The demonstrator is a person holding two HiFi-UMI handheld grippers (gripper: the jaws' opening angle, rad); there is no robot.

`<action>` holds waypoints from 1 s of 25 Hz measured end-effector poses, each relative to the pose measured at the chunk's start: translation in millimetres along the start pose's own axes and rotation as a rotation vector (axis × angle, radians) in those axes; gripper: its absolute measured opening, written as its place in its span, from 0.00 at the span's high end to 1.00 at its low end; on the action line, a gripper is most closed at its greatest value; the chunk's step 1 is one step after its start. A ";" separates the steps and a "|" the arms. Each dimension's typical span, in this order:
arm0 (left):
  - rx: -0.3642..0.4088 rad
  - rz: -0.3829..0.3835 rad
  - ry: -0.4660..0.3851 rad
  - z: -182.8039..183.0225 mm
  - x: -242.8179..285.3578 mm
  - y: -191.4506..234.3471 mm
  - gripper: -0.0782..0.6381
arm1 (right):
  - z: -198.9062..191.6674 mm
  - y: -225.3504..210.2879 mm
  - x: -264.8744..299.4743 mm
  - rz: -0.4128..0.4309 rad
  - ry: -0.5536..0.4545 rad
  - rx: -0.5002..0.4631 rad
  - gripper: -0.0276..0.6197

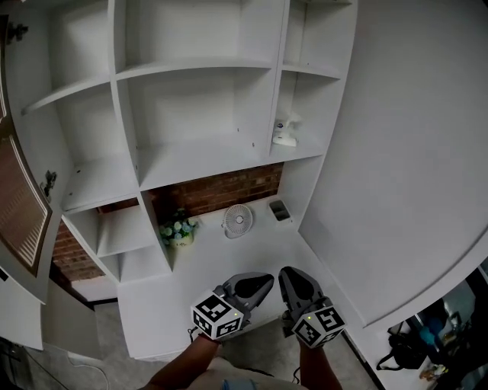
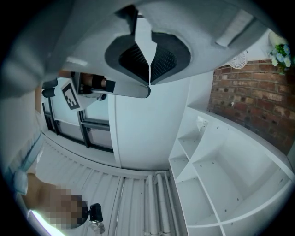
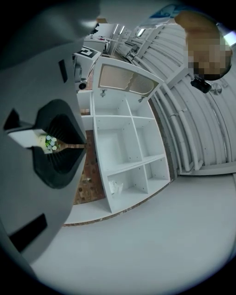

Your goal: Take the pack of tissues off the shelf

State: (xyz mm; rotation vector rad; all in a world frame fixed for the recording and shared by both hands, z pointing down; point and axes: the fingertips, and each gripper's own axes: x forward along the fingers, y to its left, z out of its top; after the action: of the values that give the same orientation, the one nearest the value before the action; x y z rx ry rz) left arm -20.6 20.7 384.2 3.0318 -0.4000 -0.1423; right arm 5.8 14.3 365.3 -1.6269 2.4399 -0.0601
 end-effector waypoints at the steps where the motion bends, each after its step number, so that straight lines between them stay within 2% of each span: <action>1: 0.001 -0.004 -0.001 1.1 -0.4 7.0 0.87 | -0.7 -0.9 7.0 -0.001 -0.001 -0.003 0.93; 8: 0.002 -0.018 -0.006 4.0 -7.5 44.7 0.87 | -5.6 0.3 45.7 -0.011 -0.002 -0.009 0.93; 15: -0.017 -0.028 -0.009 -1.6 -4.4 59.5 0.87 | -12.3 -6.0 61.6 -0.007 0.003 0.003 0.93; 25: -0.023 0.012 -0.011 -1.8 12.2 83.3 0.87 | -13.0 -30.7 83.5 0.019 0.010 0.012 0.93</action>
State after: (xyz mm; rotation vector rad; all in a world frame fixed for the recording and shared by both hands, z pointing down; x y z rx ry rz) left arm -29.9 -62.6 392.7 3.0069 -0.4137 -0.1613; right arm 0.2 -75.4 370.1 -1.6020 2.4572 -0.0803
